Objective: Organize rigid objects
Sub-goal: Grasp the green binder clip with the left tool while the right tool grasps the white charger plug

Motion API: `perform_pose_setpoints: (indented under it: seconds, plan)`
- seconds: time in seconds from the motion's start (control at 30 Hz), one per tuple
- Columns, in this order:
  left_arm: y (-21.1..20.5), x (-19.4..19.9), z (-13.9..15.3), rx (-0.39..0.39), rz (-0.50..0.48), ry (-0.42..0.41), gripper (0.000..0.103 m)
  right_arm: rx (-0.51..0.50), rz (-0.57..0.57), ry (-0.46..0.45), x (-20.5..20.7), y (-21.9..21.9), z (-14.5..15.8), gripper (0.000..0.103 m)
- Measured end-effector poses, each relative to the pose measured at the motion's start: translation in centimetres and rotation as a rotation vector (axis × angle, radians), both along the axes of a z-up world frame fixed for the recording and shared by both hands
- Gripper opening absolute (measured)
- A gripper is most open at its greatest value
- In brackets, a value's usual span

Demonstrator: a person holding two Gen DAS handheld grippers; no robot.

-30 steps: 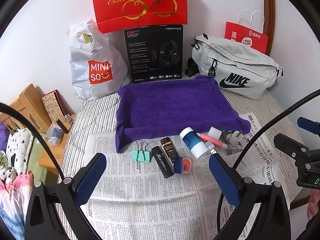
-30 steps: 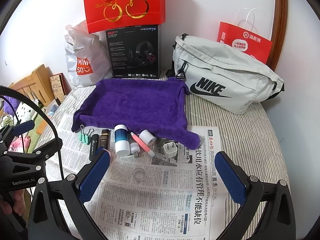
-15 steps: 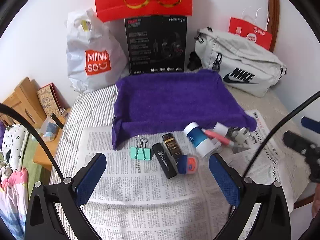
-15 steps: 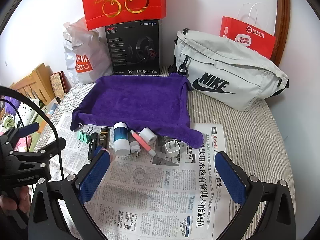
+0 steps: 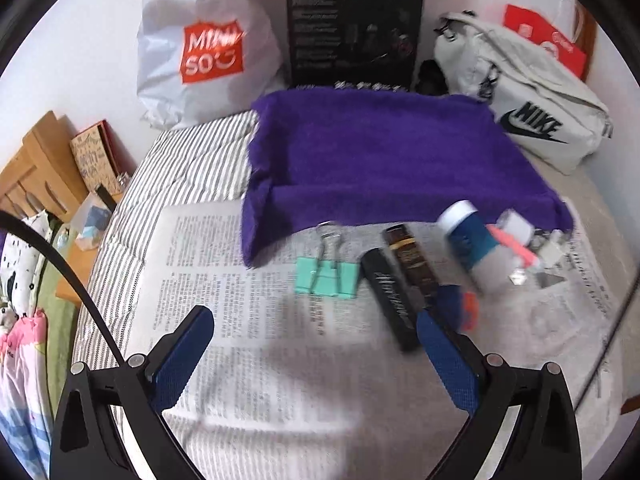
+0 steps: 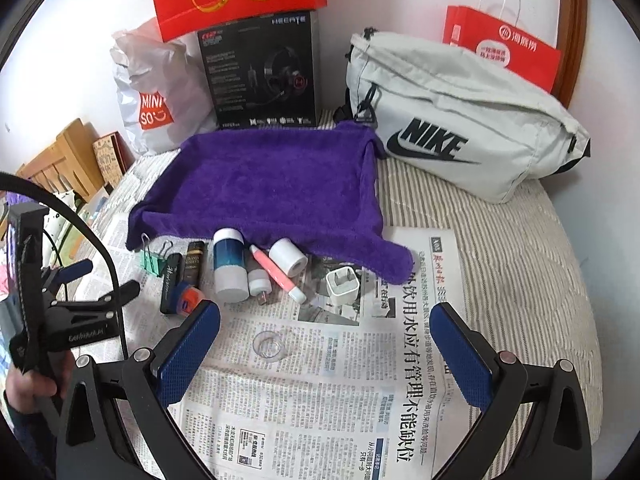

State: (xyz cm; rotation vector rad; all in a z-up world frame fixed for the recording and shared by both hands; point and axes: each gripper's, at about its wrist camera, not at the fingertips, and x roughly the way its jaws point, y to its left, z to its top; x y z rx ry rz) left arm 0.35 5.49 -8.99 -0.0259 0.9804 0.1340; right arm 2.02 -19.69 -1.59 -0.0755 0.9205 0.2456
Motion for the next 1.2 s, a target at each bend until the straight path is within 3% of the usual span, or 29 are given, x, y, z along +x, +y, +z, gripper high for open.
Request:
perform_pose_setpoints:
  seconds: [0.23, 0.43, 0.6, 0.67, 0.73, 1.2]
  plan:
    - [1.4, 2.4, -3.1, -0.009, -0.014, 0.055, 0.083, -0.016, -0.013, 0.049, 1.3, -0.1, -2.1, 0.103]
    - [1.4, 3.5, -3.7, -0.062, -0.056, 0.029, 0.08, -0.025, -0.026, 0.086, 2.7, -0.2, -3.6, 0.103]
    - [1.0, 4.0, -4.0, -0.024, -0.085, 0.005, 0.076, -0.032, -0.022, 0.124, 3.6, 0.0, -4.9, 0.103]
    - [0.9, 3.7, -3.8, -0.03, -0.106, -0.02, 0.052, -0.034, -0.017, 0.135, 3.8, 0.2, -5.4, 0.103]
    - [0.9, 3.4, -3.7, -0.031, -0.112, -0.046, 0.039, -0.032, -0.014, 0.139, 4.0, 0.1, -5.8, 0.103]
    - [0.7, 2.0, -3.9, -0.028, -0.122, -0.09, 0.04, 0.018, -0.043, 0.095, 5.7, -1.8, -7.7, 0.099]
